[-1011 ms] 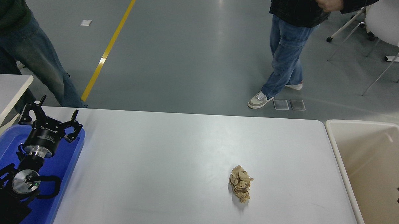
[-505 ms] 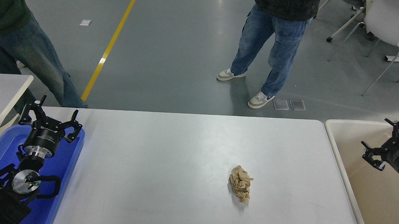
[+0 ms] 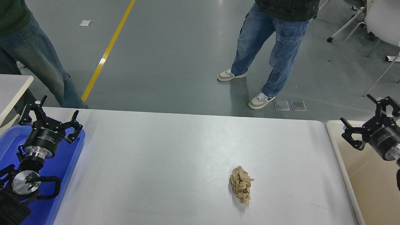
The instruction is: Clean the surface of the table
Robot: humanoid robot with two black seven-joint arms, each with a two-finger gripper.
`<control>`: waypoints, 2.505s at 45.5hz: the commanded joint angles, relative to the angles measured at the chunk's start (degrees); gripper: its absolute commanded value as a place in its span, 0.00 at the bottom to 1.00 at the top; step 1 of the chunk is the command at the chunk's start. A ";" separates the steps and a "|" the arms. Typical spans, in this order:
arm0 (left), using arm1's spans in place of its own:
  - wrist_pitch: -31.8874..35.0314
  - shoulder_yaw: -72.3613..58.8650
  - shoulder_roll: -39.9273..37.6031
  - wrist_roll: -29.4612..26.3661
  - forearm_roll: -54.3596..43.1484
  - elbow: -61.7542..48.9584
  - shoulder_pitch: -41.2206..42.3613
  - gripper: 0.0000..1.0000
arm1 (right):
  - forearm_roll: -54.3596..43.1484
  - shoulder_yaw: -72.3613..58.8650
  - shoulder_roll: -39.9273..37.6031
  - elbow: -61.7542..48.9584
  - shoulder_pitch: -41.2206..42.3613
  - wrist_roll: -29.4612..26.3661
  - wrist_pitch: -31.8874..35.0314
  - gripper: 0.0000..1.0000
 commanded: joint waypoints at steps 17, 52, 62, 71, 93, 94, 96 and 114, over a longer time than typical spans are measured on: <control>-0.09 0.01 0.00 0.00 0.00 0.00 0.00 1.00 | -10.37 0.38 14.20 -5.92 -0.27 10.31 -4.51 0.99; -0.09 -0.08 0.00 0.00 0.00 0.00 -0.08 1.00 | -21.44 -8.23 8.77 -3.04 4.03 9.69 -8.81 0.99; -0.09 -0.08 0.00 0.00 0.00 0.00 -0.08 1.00 | -33.12 -21.93 1.64 12.44 10.71 -6.20 -32.17 0.99; -0.09 0.01 0.00 0.00 0.00 0.00 -0.08 1.00 | -43.13 -27.21 -4.68 26.22 12.55 -13.67 -32.46 0.99; -0.09 -0.08 0.00 0.00 0.00 0.00 -0.08 1.00 | -70.05 -36.70 -9.70 33.37 18.35 -14.21 -21.21 0.99; -0.09 -0.08 0.00 0.00 0.00 0.00 -0.08 1.00 | -70.05 -37.93 -9.53 33.37 19.14 -14.21 -21.21 0.99; -0.09 -0.08 0.00 0.00 0.00 0.00 -0.08 1.00 | -70.22 -42.04 -8.48 33.45 21.60 -14.21 -21.12 0.99; -0.09 -0.08 0.00 0.00 0.00 -0.09 -0.08 1.00 | -73.74 -64.13 6.55 27.48 35.94 -14.04 -20.51 0.99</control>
